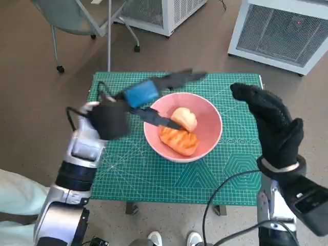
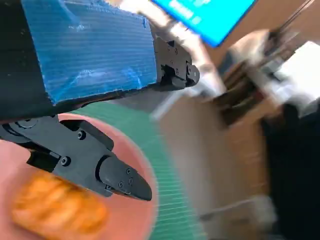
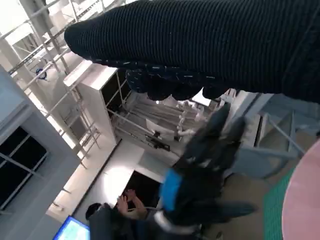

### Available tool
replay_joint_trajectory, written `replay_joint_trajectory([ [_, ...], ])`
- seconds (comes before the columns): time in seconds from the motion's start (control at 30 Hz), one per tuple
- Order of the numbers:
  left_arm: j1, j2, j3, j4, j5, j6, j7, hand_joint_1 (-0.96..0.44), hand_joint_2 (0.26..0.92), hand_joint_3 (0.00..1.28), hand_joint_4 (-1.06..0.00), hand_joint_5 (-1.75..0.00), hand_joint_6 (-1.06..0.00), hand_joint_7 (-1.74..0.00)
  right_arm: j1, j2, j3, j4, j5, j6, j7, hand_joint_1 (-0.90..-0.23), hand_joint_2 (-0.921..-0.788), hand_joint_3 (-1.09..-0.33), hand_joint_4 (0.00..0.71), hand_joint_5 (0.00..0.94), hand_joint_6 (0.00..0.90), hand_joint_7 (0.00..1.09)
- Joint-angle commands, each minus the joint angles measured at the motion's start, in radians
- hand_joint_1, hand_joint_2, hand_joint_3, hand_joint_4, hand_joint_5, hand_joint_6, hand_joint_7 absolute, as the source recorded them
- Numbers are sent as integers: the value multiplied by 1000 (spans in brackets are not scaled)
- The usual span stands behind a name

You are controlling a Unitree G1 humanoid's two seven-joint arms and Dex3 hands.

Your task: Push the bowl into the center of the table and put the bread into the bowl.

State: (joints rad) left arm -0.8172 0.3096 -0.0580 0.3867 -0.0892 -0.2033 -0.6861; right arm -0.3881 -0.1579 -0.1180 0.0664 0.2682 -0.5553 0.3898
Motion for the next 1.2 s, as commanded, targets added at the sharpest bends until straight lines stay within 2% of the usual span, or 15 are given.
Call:
replay_joint_trajectory([
  [0.03,32,-62,86,14,-140,-73,-10,-345,817,17,-79,-27,-226,-15,-25,-27,-13,11,-21,7,-11,-671,-921,-694,58,6,-1,431],
  [0.27,53,-165,151,40,-191,-196,93,-508,907,90,-132,-35,-272,-42,-77,-58,-18,3,-41,26,-26,-660,-921,-696,59,5,-1,426],
  [0.37,66,-192,161,30,-188,-220,143,-580,916,161,-141,-33,-289,-57,-97,-66,-17,4,-54,35,-33,-652,-921,-708,60,5,-1,425],
  [0.53,91,-230,165,-11,-193,-233,199,-626,920,236,-150,-28,-296,-72,-128,-73,-15,12,-77,47,-53,-648,-921,-731,61,5,-1,425],
  [0.87,114,-251,154,-3,-174,-321,219,-643,921,424,-139,-11,-229,-60,-160,-63,-10,50,-99,41,-85,-648,-921,-742,47,0,-1,424],
  [1.2,125,-251,146,11,-180,-345,208,-650,921,412,-120,0,-197,-57,-157,-54,-2,38,-92,67,-101,-662,-921,-737,33,0,-1,436],
])
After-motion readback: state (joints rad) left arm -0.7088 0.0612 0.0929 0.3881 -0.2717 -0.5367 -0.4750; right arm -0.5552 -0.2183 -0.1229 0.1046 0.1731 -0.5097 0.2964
